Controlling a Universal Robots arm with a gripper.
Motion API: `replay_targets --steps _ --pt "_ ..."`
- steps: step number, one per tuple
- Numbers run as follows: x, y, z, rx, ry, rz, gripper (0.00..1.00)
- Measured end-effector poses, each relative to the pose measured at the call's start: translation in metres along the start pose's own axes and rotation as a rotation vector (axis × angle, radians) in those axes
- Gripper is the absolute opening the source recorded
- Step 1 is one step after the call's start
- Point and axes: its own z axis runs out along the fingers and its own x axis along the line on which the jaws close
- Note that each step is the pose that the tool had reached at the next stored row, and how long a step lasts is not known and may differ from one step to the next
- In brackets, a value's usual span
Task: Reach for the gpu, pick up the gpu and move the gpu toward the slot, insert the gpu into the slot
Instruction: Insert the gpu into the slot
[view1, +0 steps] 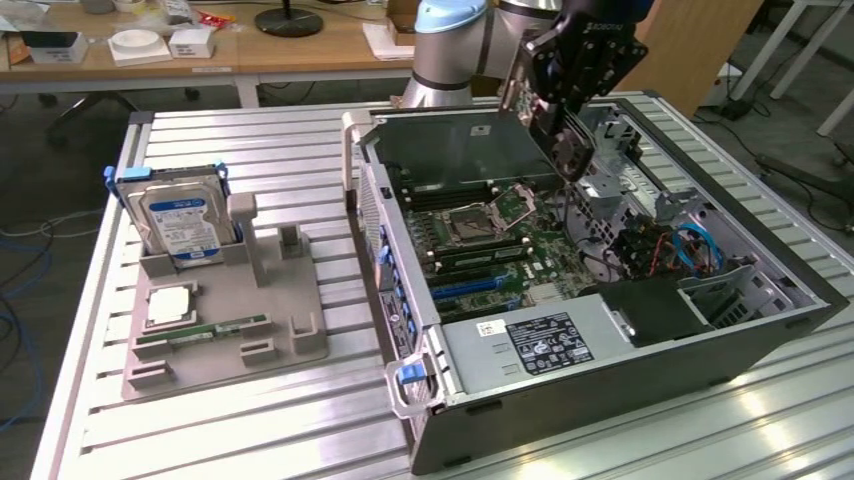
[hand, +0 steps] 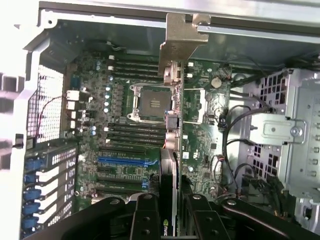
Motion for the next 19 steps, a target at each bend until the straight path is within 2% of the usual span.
replay_targets --steps 8,18,19 --pt "0.0 -0.0001 0.002 0.0006 0.0061 -0.136 0.26" --pt "-0.0001 -0.0002 0.0036 0.0009 0.0128 -0.273 0.26" --pt "-0.0001 -0.0002 0.0041 0.0011 0.0141 -0.301 0.26"
